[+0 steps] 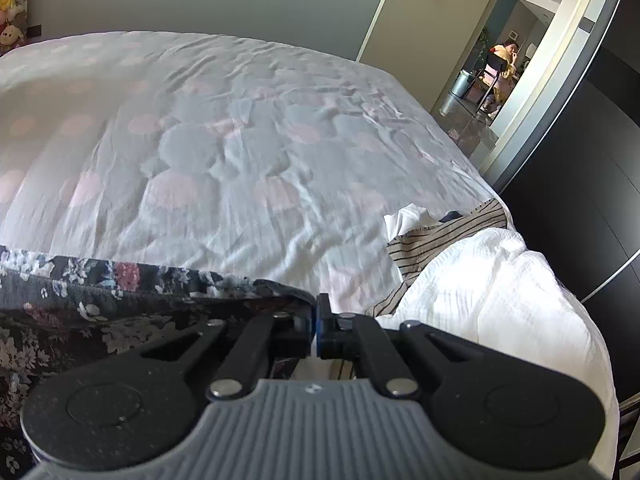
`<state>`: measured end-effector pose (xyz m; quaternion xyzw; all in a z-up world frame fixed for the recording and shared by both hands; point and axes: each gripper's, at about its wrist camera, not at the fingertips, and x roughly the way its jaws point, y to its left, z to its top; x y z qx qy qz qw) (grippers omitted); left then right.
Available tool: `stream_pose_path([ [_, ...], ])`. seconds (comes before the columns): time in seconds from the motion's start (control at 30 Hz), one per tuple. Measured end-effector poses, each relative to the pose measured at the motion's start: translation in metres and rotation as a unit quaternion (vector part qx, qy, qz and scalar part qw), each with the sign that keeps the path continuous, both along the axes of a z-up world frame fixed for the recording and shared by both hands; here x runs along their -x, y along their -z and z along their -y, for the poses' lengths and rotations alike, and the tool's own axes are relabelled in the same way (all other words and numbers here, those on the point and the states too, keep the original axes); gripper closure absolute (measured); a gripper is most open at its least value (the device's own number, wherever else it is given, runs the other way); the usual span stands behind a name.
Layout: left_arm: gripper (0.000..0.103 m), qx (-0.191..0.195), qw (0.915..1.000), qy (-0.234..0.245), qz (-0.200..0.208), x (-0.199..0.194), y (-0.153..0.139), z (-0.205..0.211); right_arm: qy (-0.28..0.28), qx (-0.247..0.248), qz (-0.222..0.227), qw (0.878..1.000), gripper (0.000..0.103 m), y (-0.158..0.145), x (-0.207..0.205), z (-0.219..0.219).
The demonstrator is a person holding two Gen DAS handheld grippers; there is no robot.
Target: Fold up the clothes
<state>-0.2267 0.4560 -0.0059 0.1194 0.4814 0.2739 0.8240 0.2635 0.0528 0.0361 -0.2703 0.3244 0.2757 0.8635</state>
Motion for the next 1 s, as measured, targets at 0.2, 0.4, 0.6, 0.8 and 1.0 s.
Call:
stream_pose_path([
  [0.2, 0.037, 0.057, 0.9982, -0.018, -0.009, -0.036, 0.031, -0.044, -0.001, 0.009, -0.003, 1.000, 0.101, 0.012, -0.005, -0.006],
  [0.4, 0.032, 0.190, 0.9722, -0.132, 0.036, -0.058, 0.077, -0.122, -0.010, 0.025, -0.003, 1.000, 0.101, 0.024, -0.012, -0.018],
  [0.6, 0.032, 0.255, 0.9477, -0.187, 0.044, -0.058, 0.122, -0.159, -0.015, 0.040, -0.006, 0.999, 0.100, 0.032, -0.020, -0.024],
  [0.8, 0.070, 0.238, 0.9435, -0.211, 0.093, -0.048, 0.128, -0.145, -0.013, 0.059, -0.011, 0.998, 0.100, 0.045, -0.026, -0.030],
  [1.0, 0.081, 0.162, 0.9417, -0.243, 0.167, -0.017, 0.078, -0.114, -0.014, 0.050, 0.002, 0.999, 0.100, 0.036, -0.018, -0.029],
])
